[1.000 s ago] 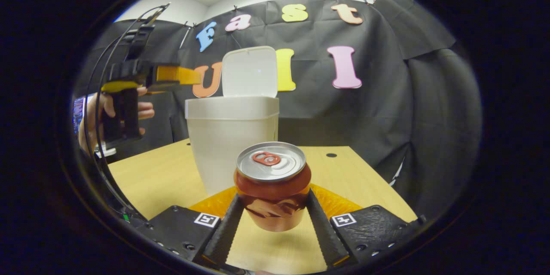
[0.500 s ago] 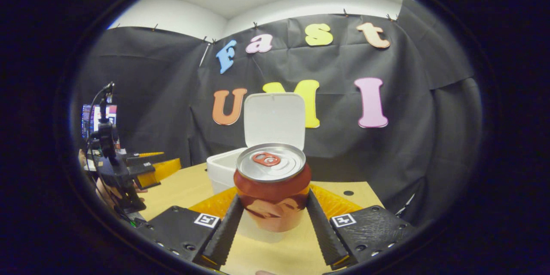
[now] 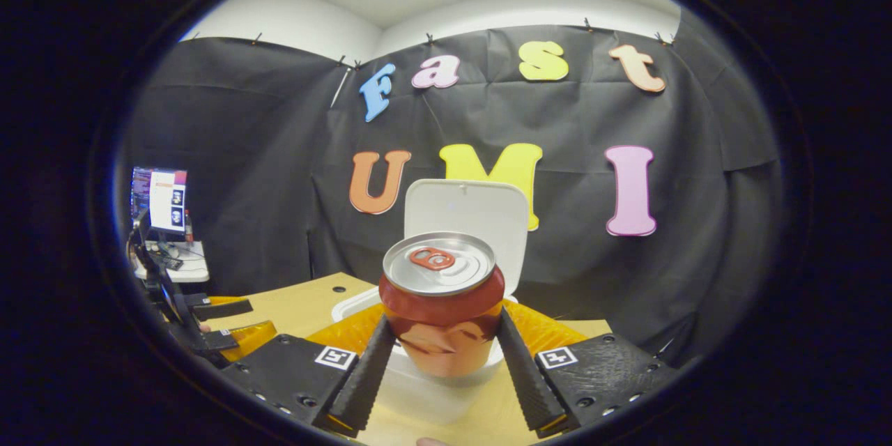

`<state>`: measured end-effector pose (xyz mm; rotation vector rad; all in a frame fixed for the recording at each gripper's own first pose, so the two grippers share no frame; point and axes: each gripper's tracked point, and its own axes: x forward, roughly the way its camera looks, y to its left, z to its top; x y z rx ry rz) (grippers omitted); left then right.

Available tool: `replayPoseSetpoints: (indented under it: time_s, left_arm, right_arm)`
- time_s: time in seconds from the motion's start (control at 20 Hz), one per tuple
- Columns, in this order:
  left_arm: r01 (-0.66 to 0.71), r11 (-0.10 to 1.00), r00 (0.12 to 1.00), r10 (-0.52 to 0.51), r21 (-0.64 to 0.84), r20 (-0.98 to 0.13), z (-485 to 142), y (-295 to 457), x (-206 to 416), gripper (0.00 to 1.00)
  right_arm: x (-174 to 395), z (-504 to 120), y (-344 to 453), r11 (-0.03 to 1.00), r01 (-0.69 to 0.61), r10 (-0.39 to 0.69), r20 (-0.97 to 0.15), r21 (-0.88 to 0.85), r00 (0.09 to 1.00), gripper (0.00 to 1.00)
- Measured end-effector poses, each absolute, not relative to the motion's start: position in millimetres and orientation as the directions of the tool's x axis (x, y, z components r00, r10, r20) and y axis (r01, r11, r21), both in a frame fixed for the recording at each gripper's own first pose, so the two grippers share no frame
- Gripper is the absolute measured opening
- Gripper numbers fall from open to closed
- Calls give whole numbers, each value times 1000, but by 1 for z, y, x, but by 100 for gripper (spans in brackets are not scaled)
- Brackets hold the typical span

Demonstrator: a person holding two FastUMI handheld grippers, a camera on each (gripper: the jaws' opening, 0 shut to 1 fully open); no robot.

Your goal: Press the lid of the desktop garbage bin to open it, pick up the crumpled paper on the desktop and throw it into the bin, then pick up the pop can on the desktop and drop it into the bin, and finally close the garbage bin lid.

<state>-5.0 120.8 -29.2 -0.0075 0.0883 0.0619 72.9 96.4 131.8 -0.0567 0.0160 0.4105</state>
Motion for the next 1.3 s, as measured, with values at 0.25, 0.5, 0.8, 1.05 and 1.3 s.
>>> replayPoseSetpoints:
  time_s: [0.25, 0.5, 0.8, 1.05, 1.3]
  left_arm:
    - [-86, 996, 990, 85, 2, -115, -40, 137, -12, 100]
    - [-56, 998, 993, 56, 6, -103, -36, 128, -16, 99]
    - [-24, 1000, 995, 25, 15, -94, -32, 118, -19, 99]
    - [-31, 999, 996, 33, 30, -85, -30, 121, -19, 99]
    - [-15, 999, 996, 18, 31, -84, -29, 114, -19, 99]
  right_arm:
    - [103, 139, 117, 915, -400, 398, -50, -57, 916, 79]
    - [137, 123, 118, 932, -361, 355, -122, -37, 927, 79]
    - [161, 102, 108, 954, -300, 290, -200, -21, 936, 81]
    - [160, 114, 109, 959, -283, 277, -170, -6, 946, 84]
    - [145, 133, 111, 962, -272, 272, -109, 12, 956, 90]
